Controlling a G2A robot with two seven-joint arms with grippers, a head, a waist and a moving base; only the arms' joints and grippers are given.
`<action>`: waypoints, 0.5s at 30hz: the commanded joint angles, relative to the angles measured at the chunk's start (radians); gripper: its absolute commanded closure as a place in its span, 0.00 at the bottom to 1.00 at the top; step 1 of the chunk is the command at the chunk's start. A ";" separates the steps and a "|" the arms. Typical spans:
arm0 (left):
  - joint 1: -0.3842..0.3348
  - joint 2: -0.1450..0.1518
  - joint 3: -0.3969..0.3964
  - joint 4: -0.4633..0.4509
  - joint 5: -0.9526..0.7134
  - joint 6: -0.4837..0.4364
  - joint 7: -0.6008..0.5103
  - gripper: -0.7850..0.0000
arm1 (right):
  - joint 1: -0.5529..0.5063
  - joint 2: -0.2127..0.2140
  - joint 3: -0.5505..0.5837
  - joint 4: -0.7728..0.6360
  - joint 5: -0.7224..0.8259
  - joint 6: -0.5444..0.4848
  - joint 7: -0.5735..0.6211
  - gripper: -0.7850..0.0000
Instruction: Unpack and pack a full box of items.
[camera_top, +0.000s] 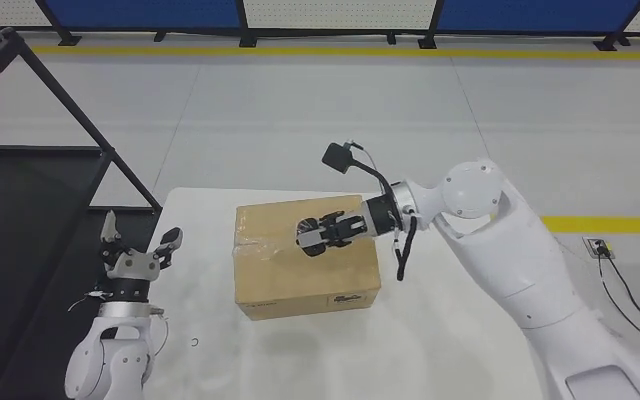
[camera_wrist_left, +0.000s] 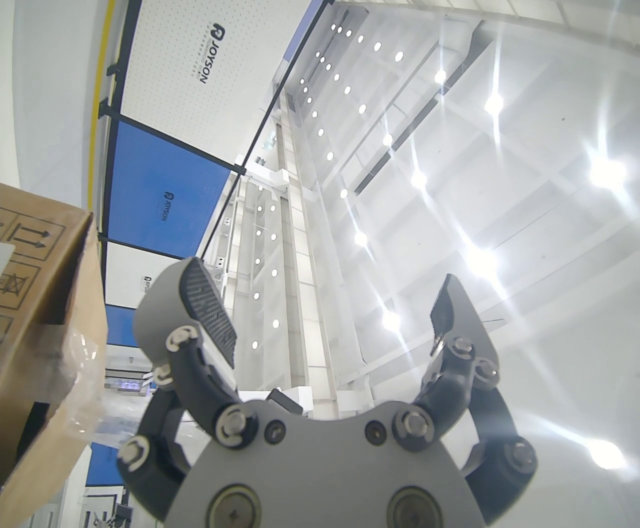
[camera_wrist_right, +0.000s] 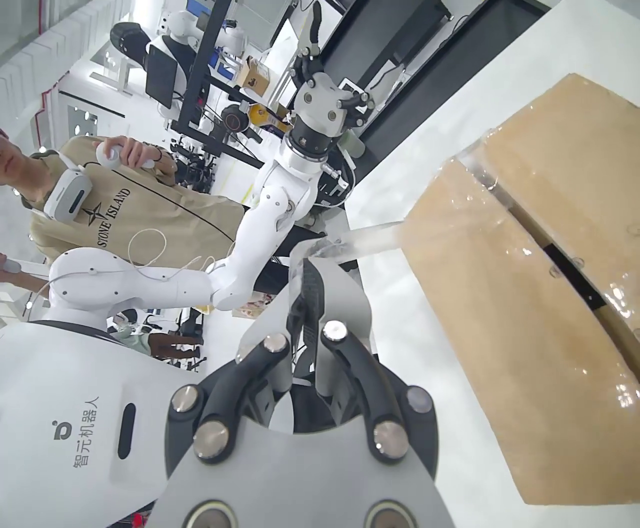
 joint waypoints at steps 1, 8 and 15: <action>0.006 0.000 -0.005 0.001 -0.010 0.000 -0.007 0.00 | 0.022 -0.009 -0.017 0.004 0.007 0.008 -0.009 1.00; 0.023 0.002 -0.013 0.008 -0.022 0.003 -0.031 0.00 | 0.094 -0.041 -0.056 0.029 0.055 -0.004 -0.041 1.00; 0.028 0.005 -0.023 0.013 -0.034 0.016 -0.049 0.00 | 0.146 -0.066 -0.086 0.050 0.093 0.001 -0.033 1.00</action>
